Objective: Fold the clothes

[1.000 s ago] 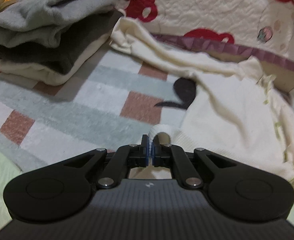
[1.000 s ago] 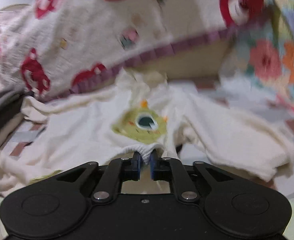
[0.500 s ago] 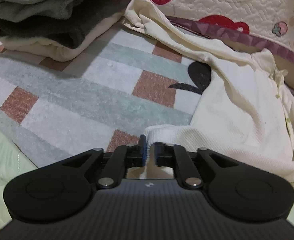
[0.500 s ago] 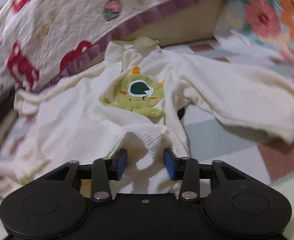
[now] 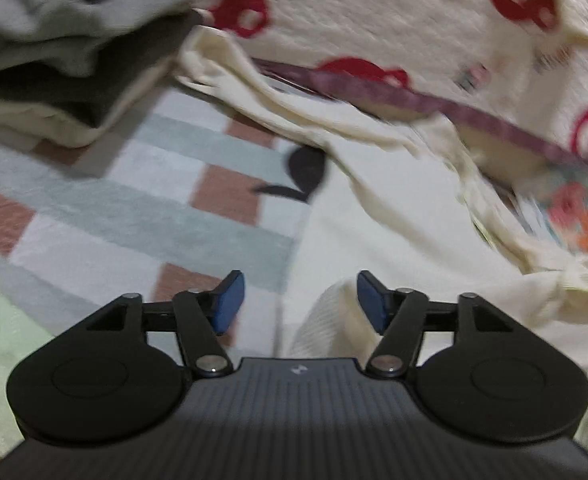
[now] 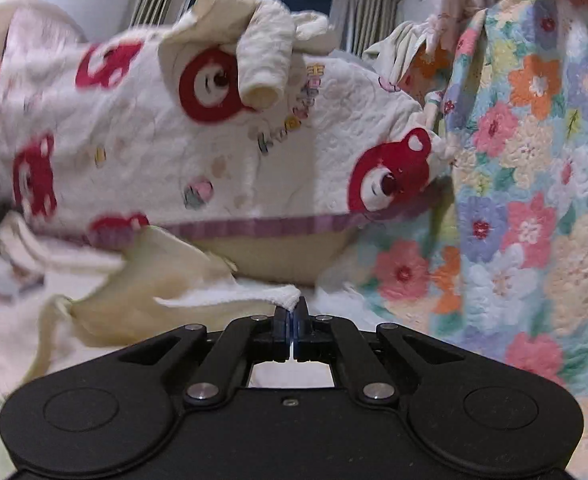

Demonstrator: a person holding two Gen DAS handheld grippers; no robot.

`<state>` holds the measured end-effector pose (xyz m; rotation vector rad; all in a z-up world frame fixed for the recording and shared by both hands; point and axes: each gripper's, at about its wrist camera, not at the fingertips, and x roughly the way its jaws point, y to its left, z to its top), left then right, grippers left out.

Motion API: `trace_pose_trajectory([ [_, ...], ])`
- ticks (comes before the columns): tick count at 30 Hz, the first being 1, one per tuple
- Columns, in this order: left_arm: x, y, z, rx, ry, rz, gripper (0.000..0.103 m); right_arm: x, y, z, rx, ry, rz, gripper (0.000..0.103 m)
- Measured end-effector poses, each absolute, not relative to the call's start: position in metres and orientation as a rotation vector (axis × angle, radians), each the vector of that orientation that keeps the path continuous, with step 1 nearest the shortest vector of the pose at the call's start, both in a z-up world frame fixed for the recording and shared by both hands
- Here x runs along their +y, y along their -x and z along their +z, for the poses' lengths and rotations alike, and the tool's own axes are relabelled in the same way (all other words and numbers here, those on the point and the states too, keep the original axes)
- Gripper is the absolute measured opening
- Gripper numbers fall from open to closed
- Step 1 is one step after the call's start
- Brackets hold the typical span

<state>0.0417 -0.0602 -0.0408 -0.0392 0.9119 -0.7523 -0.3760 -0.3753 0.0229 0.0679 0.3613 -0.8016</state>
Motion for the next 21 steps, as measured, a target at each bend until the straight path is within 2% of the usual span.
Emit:
trace_pose_trajectory([
  [7,-0.107,-0.008,-0.066,0.941,-0.303,-0.808,0.065,-0.418,0.398,-0.024,0.463,-0.333,-0.776,0.002],
  [18,-0.104,-0.040,-0.088,1.018,-0.169,-0.637,0.067,-0.423,0.405,-0.065,0.484,-0.447,-0.698,0.008],
  [19,-0.105,-0.040,-0.089,1.014,-0.174,-0.637,0.060,-0.423,0.404,-0.068,0.487,-0.443,-0.692,0.009],
  [20,-0.106,-0.038,-0.088,1.011,-0.178,-0.642,0.028,-0.423,0.403,-0.070,0.491,-0.438,-0.686,0.013],
  [21,-0.108,-0.037,-0.086,1.011,-0.182,-0.653,0.011,-0.423,0.402,-0.074,0.496,-0.435,-0.689,0.026],
])
